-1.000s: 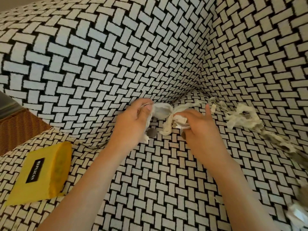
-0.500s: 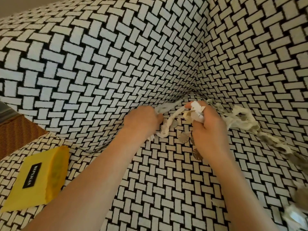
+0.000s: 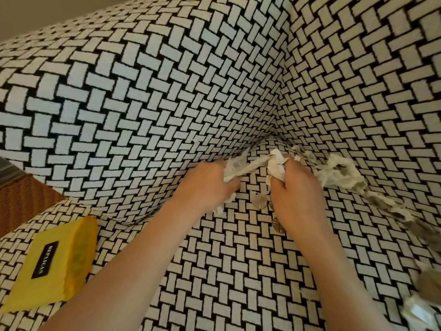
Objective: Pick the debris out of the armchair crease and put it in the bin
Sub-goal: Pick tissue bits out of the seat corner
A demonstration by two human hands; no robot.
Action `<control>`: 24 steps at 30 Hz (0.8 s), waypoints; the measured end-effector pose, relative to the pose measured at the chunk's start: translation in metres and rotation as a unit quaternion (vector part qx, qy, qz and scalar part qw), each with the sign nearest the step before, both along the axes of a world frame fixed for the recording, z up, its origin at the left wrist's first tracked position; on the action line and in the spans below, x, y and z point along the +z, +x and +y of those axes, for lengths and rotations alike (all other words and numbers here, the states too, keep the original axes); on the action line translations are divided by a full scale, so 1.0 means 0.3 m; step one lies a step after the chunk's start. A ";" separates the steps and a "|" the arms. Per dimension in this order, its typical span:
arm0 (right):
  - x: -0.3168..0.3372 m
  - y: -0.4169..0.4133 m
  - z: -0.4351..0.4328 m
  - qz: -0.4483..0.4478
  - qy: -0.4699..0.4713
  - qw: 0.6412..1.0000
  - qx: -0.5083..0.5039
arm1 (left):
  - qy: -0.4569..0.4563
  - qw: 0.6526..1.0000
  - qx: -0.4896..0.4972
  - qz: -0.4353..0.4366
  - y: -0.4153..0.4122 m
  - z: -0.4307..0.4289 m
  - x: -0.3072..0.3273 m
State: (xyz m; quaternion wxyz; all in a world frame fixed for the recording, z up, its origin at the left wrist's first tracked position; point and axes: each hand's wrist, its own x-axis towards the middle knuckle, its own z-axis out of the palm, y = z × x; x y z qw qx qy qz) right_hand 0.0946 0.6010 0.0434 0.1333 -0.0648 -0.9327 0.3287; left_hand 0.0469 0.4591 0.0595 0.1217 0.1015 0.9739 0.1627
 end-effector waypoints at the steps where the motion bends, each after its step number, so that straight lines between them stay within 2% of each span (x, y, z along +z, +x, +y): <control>1: 0.002 0.000 0.002 0.004 -0.020 1.000 0.000 | 0.026 1.000 0.015 0.002 0.000 -0.007 0.004; 3: 0.009 -0.002 0.006 0.001 -0.107 0.994 -0.005 | 0.076 0.997 0.028 0.015 0.006 -0.015 0.011; 6: 0.027 -0.006 0.014 -0.001 -0.257 0.966 -0.033 | 0.198 0.978 0.065 -0.006 0.015 -0.013 0.035; 9: 0.037 -0.002 0.000 -0.003 -0.351 0.936 -0.037 | 0.276 0.954 0.117 0.003 0.018 -0.017 0.061; 12: 0.021 0.006 -0.044 -0.019 -0.329 0.944 0.009 | 0.351 0.925 0.145 -0.008 0.032 -0.014 0.068; 14: 0.015 0.011 -0.067 -0.006 -0.307 0.951 0.035 | 0.354 0.926 0.132 -0.020 0.053 -0.008 0.063; 18: 0.016 0.051 -0.106 0.010 -0.321 0.937 0.137 | 0.365 0.915 0.161 -0.051 0.123 0.016 0.067; 20: 0.012 0.091 -0.150 -0.002 -0.290 0.941 0.172 | 0.426 0.870 0.215 -0.124 0.176 0.009 0.084; 22: -0.014 0.120 -0.190 0.004 -0.265 0.948 0.176 | 0.507 0.796 0.257 -0.207 0.217 0.001 0.097; 23: -0.018 0.139 -0.211 0.008 -0.255 0.951 0.173 | 0.526 0.774 0.269 -0.228 0.242 -0.012 0.104; 24: -0.019 0.155 -0.235 0.011 -0.246 0.955 0.164 | 0.521 0.777 0.271 -0.228 0.262 -0.023 0.105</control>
